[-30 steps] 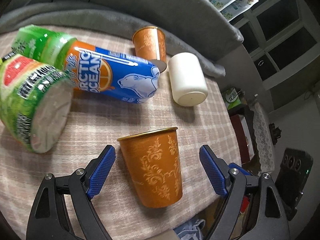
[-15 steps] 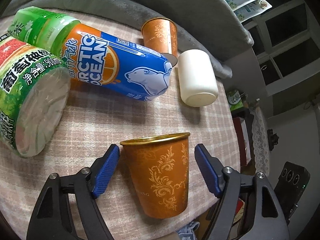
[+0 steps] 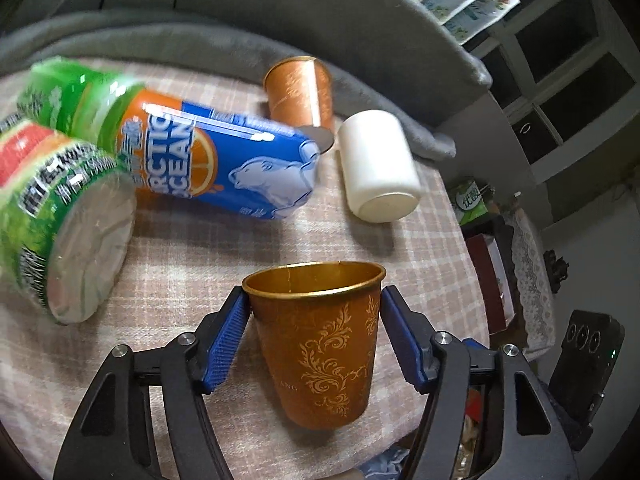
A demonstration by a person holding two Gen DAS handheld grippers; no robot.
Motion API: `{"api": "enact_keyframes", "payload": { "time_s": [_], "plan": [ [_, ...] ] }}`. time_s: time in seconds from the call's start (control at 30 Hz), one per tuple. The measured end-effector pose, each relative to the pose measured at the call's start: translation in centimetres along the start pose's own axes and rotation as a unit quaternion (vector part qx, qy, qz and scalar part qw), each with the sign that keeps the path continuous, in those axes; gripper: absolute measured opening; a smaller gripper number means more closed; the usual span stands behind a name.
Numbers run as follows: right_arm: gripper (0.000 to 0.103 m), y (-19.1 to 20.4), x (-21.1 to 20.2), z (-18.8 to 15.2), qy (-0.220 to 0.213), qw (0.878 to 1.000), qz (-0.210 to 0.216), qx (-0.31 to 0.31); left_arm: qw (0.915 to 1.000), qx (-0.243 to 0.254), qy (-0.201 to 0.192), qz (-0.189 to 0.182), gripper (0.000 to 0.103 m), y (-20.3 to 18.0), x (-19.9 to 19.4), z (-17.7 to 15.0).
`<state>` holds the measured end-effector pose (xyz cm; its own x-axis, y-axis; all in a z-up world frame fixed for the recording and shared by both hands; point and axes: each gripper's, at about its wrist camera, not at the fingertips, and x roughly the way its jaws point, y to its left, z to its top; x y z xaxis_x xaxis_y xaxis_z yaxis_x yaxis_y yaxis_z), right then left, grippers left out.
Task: Flip cup upright
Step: 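Move the left gripper to the upright orange cup and close on its body, then adjust the orange cup with the left gripper, set it down, open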
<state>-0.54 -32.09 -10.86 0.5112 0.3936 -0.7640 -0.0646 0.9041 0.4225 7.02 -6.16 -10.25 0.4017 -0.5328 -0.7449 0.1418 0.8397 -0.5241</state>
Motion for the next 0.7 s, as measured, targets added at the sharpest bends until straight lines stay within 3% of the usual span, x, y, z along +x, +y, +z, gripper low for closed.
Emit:
{"api": "enact_keyframes", "payload": {
  "time_s": [0.33,0.7],
  "plan": [
    [0.075,0.0,-0.1,0.0,-0.003,1.0,0.001,0.003,0.9965,0.062,-0.047,0.032,0.066,-2.4,-1.1,-0.4],
    [0.075,-0.2,-0.2,0.0,-0.004,1.0,0.0,0.004,0.9866,0.113,-0.087,0.079,0.066,-4.3,-0.8,-0.8]
  ]
}}
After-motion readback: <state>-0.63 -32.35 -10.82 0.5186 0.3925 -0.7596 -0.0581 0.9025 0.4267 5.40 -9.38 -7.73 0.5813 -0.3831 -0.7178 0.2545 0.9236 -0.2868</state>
